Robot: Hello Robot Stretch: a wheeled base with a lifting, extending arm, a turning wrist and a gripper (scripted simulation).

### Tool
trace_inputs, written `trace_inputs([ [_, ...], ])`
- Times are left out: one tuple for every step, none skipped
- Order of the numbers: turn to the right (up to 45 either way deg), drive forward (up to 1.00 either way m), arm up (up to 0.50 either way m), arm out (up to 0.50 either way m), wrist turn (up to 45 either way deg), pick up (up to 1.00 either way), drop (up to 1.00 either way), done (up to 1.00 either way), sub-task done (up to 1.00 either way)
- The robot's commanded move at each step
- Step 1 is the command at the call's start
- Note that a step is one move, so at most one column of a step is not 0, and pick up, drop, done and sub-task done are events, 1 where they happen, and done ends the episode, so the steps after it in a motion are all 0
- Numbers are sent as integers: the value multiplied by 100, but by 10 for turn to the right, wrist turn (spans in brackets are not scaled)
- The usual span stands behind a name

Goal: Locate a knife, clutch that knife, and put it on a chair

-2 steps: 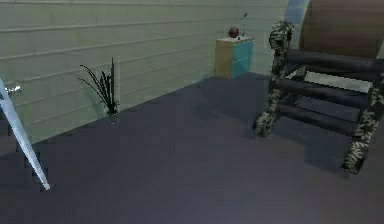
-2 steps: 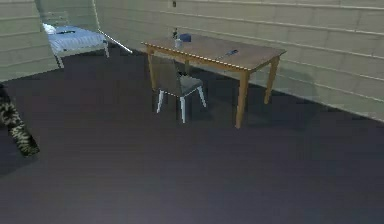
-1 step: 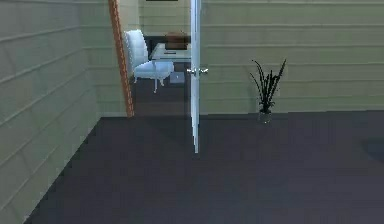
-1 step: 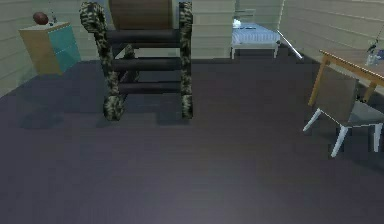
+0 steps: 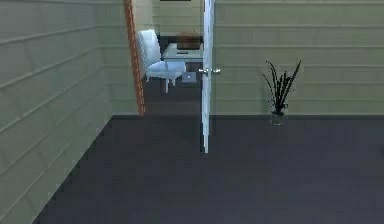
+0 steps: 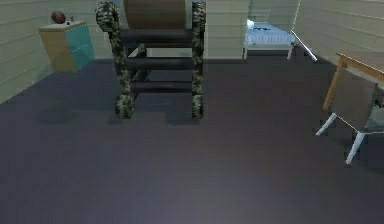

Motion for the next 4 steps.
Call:
trace_inputs([
  [0,5,0,0,0,0,0,0,0],
  [-60,0,0,0,0,0,0,0,0],
  [0,100,0,0,0,0,0,0,0],
  [-30,0,0,0,0,0,0,0,0],
])
